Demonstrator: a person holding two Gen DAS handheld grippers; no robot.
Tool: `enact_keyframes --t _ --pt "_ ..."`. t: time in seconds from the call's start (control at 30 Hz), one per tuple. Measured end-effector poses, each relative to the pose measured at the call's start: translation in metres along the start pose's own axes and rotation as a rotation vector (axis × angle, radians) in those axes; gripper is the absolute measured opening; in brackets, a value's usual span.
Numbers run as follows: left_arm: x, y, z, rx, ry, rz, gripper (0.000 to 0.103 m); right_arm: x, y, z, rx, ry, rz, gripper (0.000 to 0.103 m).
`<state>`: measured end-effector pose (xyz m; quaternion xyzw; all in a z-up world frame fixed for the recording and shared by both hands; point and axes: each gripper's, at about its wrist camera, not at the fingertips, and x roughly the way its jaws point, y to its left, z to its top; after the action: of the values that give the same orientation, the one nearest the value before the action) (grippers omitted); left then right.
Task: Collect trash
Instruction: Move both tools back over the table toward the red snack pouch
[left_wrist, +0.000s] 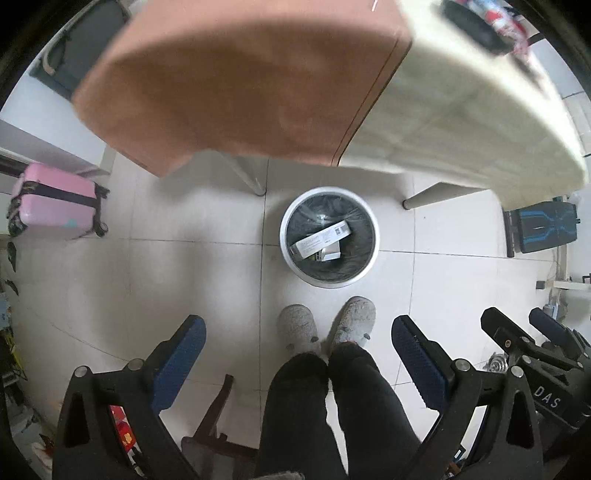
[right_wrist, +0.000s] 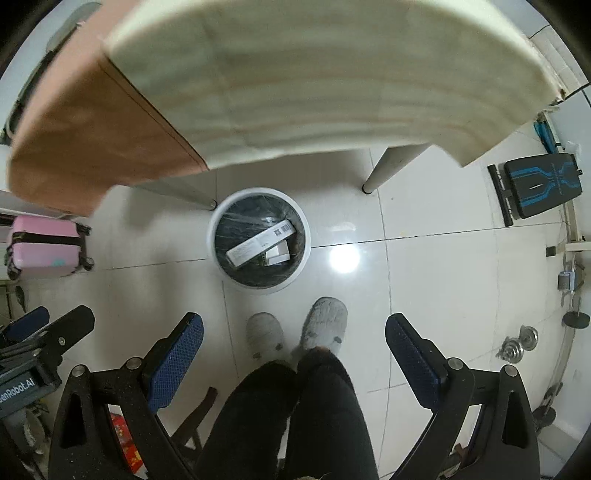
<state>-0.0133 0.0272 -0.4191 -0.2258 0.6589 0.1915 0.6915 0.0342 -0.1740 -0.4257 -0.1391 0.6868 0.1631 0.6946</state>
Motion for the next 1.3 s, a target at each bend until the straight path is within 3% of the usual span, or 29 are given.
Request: enact_keyframes --t 0.3,0.47,0.6,0.77,1.0,1.13,1.2,1.3 --pt "-0.103 -0.013 0.010 0.014 -0.140 0.001 0.103 -0.116 -0.011 0.006 0.071 -0.074 0.101 0.100" --pt "-0.135 -0.033 0.053 0.048 -0.224 0.043 0.103 -0.160 -0.031 0.043 0.122 -0.132 0.149 0.100" --pt "-0.139 -0.046 0.092 0.030 -0.235 0.064 0.103 -0.171 -0.054 0.092 0.157 -0.159 0.138 0.100" --pt "-0.122 -0.068 0.155 -0.057 -0.194 0.083 0.103 -0.155 -0.084 0.183 0.169 -0.145 0.105 0.100" --pt "-0.070 -0.098 0.219 -0.173 -0.057 0.064 0.103 -0.083 -0.096 0.310 0.153 -0.062 0.098 0.100" --pt "-0.047 -0.103 0.236 -0.217 -0.003 0.086 0.103 -0.047 -0.083 0.351 0.116 -0.021 0.085 0.100" --pt "-0.040 -0.104 0.240 -0.228 0.018 0.088 0.103 -0.034 -0.073 0.362 0.084 -0.007 0.080 0.090" --pt "-0.033 -0.108 0.243 -0.234 0.040 0.082 0.103 -0.030 -0.053 0.362 -0.003 -0.024 -0.040 0.082"
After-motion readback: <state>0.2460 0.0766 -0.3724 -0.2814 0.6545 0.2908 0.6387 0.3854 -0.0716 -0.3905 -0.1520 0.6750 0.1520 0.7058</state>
